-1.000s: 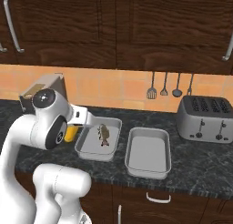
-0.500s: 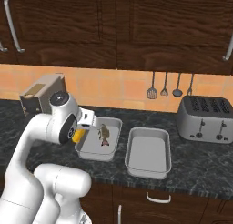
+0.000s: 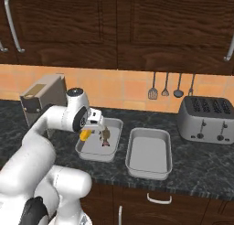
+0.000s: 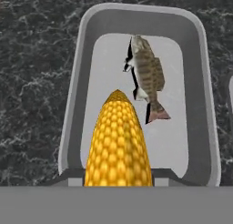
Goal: Place one corn and one fish in each tupperware on the nearby counter, to pack two identical lunches.
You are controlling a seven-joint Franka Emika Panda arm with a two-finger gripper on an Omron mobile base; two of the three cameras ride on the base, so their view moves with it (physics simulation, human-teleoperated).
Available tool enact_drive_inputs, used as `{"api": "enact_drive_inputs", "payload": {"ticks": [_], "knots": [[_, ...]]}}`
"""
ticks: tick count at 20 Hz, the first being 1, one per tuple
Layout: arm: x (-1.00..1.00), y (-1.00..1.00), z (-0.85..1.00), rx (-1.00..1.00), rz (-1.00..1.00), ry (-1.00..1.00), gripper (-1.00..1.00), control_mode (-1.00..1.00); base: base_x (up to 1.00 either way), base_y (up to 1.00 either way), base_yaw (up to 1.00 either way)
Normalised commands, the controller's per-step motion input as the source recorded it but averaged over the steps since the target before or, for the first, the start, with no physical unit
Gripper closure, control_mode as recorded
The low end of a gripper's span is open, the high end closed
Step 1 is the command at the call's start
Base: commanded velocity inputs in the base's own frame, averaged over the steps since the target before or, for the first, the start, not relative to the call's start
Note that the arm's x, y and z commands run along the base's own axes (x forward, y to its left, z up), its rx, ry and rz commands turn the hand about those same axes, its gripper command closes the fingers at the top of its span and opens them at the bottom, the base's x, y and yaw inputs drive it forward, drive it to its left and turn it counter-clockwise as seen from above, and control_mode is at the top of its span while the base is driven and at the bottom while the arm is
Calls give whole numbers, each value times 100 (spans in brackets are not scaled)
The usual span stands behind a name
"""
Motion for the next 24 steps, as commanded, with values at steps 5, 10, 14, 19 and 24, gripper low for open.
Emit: {"api": "enact_drive_inputs", "payload": {"ticks": [5,10,14,19,24], "knots": [[47,0,-57,0,1,8,100,-100,0,0,0],[36,0,-71,0,0,5,100,-100,0,0,0],[36,0,-67,-1,0,10,100,-100,0,0,0],[34,0,-61,0,0,11,100,-100,0,0,0],[16,3,-52,0,0,1,-100,-100,0,0,0]]}}
